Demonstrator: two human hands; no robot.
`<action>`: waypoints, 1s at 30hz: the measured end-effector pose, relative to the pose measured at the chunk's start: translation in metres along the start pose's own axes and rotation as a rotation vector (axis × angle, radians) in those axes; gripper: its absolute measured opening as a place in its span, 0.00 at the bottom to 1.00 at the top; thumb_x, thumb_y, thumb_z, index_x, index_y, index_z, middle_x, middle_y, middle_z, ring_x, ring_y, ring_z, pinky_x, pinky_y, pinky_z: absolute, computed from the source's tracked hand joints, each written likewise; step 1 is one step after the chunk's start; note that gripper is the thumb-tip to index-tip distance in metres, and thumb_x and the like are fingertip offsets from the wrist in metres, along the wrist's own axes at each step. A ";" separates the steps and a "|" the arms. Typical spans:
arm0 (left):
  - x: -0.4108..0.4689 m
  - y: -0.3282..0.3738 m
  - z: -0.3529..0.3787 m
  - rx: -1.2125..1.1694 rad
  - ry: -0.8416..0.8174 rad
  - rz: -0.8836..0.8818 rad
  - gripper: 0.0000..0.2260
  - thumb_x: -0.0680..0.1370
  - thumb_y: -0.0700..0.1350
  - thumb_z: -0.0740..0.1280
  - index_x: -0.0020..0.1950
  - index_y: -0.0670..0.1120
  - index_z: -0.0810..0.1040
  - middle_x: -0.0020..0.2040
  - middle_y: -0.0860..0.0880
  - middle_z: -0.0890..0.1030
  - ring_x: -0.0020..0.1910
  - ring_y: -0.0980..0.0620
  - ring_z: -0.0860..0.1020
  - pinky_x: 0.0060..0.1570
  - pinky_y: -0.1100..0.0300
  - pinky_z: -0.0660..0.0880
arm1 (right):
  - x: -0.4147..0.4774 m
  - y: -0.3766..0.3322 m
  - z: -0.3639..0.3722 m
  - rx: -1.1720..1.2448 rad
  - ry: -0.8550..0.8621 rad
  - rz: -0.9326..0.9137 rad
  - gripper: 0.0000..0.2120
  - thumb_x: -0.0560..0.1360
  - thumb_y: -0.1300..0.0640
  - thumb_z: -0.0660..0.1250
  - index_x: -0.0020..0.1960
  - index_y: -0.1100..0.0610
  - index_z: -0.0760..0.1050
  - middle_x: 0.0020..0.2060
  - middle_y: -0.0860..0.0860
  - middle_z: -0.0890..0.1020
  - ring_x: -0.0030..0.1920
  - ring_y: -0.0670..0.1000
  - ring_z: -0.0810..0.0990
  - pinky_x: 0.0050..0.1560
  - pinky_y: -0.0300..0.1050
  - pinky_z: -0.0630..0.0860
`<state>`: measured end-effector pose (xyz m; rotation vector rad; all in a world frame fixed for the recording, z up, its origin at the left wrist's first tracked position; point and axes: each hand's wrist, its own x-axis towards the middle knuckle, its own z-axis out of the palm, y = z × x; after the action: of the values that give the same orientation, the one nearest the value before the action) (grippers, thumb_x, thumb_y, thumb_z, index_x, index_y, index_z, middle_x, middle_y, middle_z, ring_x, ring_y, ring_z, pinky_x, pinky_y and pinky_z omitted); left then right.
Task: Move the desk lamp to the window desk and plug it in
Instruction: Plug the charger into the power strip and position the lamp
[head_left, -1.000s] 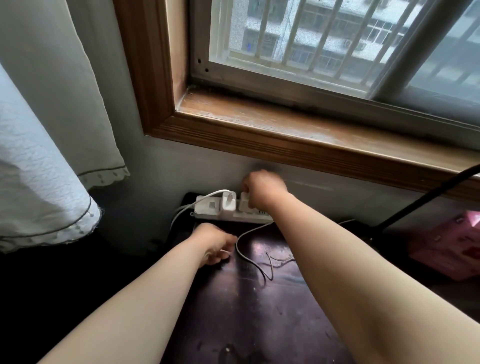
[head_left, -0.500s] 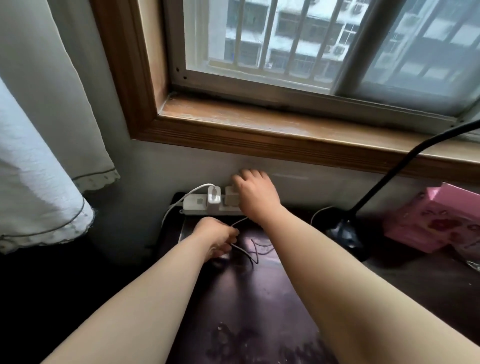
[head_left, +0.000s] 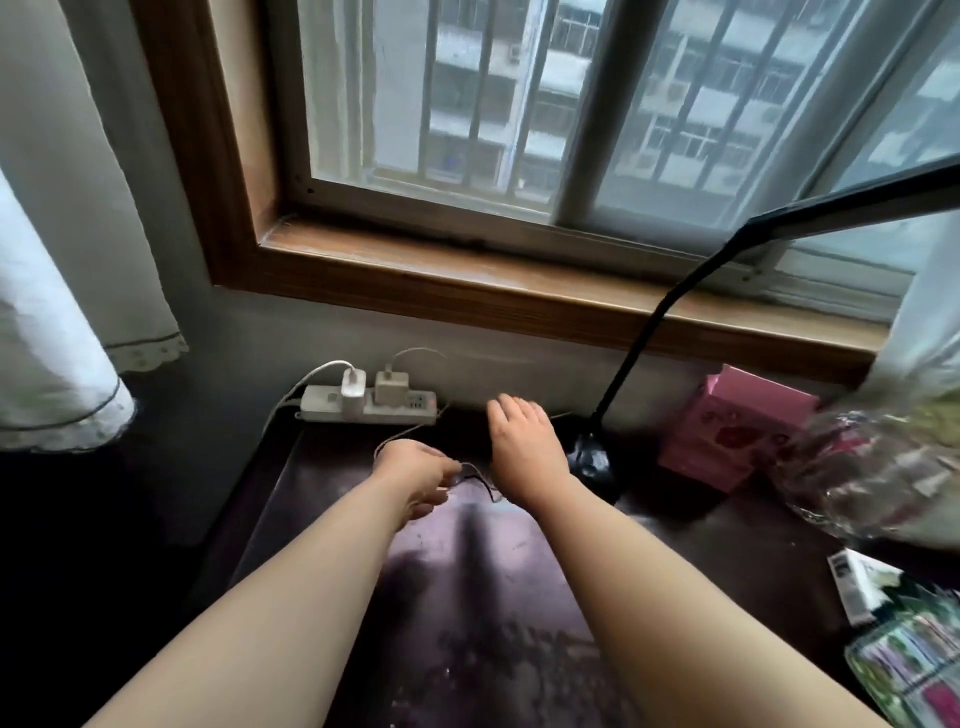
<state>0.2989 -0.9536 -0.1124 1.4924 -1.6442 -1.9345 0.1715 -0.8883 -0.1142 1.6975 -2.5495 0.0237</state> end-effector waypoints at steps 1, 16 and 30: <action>-0.008 -0.001 0.007 -0.009 -0.003 0.005 0.03 0.74 0.38 0.67 0.46 0.44 0.77 0.33 0.47 0.75 0.24 0.53 0.67 0.21 0.69 0.57 | -0.011 0.007 -0.002 0.013 -0.029 0.008 0.19 0.75 0.61 0.65 0.65 0.61 0.70 0.64 0.58 0.75 0.67 0.60 0.72 0.71 0.51 0.67; -0.102 -0.012 0.099 -0.110 0.141 0.065 0.07 0.77 0.39 0.60 0.40 0.42 0.74 0.35 0.47 0.77 0.27 0.53 0.68 0.27 0.63 0.61 | -0.136 0.114 -0.032 0.199 -0.137 0.304 0.11 0.79 0.61 0.62 0.60 0.60 0.71 0.61 0.59 0.77 0.63 0.62 0.75 0.61 0.53 0.74; -0.096 -0.006 0.122 -0.023 0.155 0.056 0.08 0.77 0.39 0.60 0.39 0.40 0.74 0.36 0.46 0.77 0.27 0.52 0.69 0.27 0.63 0.62 | -0.151 0.142 -0.021 0.318 -0.159 0.372 0.18 0.78 0.63 0.58 0.67 0.58 0.72 0.64 0.57 0.76 0.65 0.61 0.75 0.63 0.54 0.77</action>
<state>0.2530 -0.8092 -0.0797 1.5287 -1.5743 -1.7559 0.0993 -0.6934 -0.0999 1.3222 -3.0842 0.3467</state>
